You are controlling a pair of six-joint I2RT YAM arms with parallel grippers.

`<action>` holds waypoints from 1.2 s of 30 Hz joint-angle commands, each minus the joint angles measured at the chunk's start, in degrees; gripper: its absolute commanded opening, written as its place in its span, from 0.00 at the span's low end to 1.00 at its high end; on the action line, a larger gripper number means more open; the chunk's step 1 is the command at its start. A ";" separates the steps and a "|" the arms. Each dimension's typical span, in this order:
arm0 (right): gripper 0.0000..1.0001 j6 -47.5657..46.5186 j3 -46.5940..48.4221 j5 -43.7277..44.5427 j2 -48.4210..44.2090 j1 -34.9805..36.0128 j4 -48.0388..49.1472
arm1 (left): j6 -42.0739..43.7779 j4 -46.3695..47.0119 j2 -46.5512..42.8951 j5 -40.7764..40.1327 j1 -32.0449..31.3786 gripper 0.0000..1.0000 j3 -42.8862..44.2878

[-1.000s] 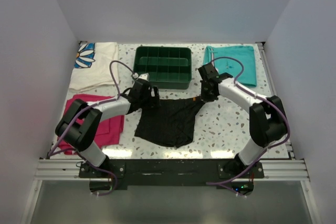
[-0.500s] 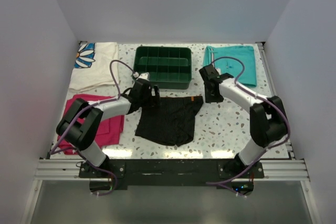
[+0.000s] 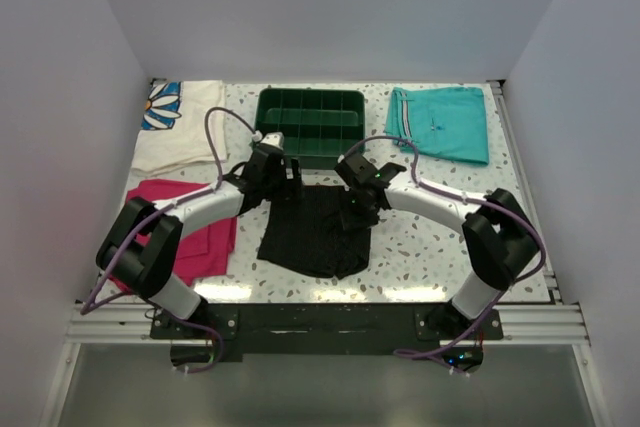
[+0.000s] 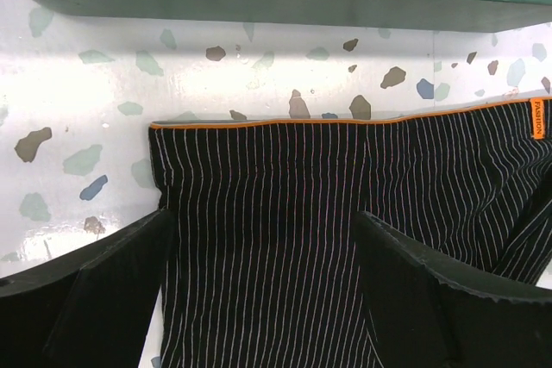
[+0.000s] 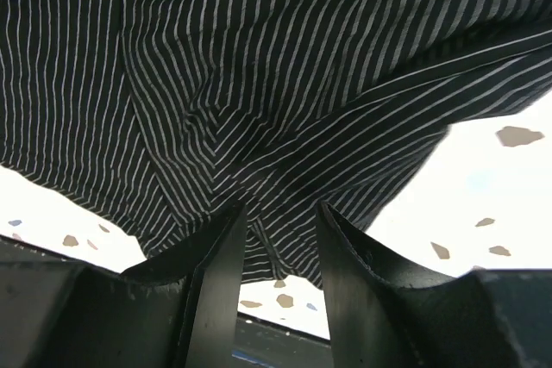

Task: Roll the underwear
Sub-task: Flatten out the underwear at the center of the board.

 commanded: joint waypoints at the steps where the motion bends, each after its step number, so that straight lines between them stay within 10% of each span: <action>1: 0.42 2.57 0.92 -1.54 0.53 0.89 0.75 | 1.46 -1.67 -3.38 -1.30 0.46 0.91 1.75; 12: 0.42 4.50 4.35 3.30 6.95 2.21 -1.09 | 0.41 -2.11 -7.42 -0.95 0.46 0.92 -0.63; 23: 0.23 5.55 2.33 7.87 1.77 2.30 -1.62 | 0.23 -1.49 -8.04 -0.33 0.46 0.92 -1.07; 27: 0.00 5.73 0.22 8.05 -1.04 2.30 -1.53 | 0.41 -1.14 -7.25 0.11 0.46 0.92 -1.07; 36: 0.00 6.17 -2.67 11.79 -4.20 2.39 -7.21 | 0.93 -1.05 -6.98 0.38 0.46 0.92 -1.34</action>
